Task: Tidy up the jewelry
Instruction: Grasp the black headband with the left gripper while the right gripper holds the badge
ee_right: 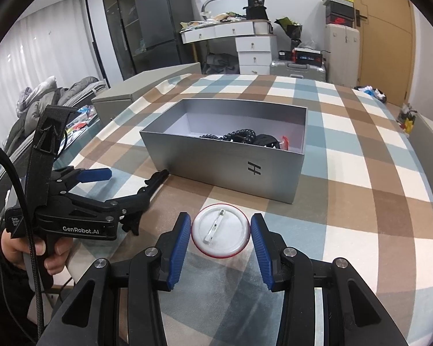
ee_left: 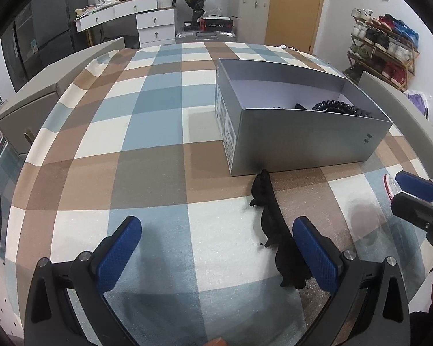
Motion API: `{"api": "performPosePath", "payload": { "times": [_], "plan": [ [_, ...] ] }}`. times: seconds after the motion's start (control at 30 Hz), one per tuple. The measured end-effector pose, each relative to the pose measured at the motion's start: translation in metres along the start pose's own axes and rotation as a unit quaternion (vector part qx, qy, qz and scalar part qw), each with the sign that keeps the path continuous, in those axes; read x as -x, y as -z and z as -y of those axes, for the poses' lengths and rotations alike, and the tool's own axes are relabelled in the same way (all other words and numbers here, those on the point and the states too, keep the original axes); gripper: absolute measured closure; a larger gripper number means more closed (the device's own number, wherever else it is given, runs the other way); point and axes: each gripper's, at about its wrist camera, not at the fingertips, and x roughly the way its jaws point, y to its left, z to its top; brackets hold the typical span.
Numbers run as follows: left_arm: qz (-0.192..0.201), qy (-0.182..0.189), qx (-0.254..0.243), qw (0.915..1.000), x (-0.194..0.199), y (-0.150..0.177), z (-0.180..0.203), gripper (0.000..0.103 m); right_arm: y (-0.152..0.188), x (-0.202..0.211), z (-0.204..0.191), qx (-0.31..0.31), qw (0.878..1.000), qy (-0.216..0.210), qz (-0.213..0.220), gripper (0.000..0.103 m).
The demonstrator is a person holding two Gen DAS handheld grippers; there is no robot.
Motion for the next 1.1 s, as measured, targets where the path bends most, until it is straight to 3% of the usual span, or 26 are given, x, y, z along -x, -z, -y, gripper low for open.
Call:
{"api": "performPosePath", "payload": {
  "times": [0.2,0.3,0.4,0.47,0.5,0.57,1.1],
  "plan": [
    [-0.004,0.017,-0.022,0.9996,0.000,0.003,0.011,0.004,0.000,0.000,0.000,0.002,1.000,-0.001,0.001,0.061],
    [-0.002,0.023,-0.037,0.9990,0.002,0.002,0.016,0.017,0.000,0.000,-0.001,0.003,1.000,-0.001,0.001,0.061],
    [0.006,0.034,-0.049,0.9982,0.007,0.003,0.018,0.042,0.001,0.001,-0.003,0.008,1.000,0.000,0.002,0.061],
    [0.010,0.044,-0.055,0.9975,0.008,0.003,0.018,0.064,0.001,0.001,-0.004,0.009,1.000,-0.001,0.003,0.061],
    [0.012,0.047,-0.055,0.9973,0.009,0.004,0.017,0.067,0.001,0.000,-0.005,0.009,1.000,-0.001,0.002,0.061],
    [0.017,0.060,-0.055,0.9965,0.011,0.006,0.014,0.087,0.001,0.000,-0.005,0.010,1.000,-0.002,0.002,0.061],
    [0.038,0.072,-0.068,0.9944,0.019,0.009,0.019,0.089,0.001,-0.001,-0.005,0.010,1.000,-0.002,0.005,0.061]
  ]
}}
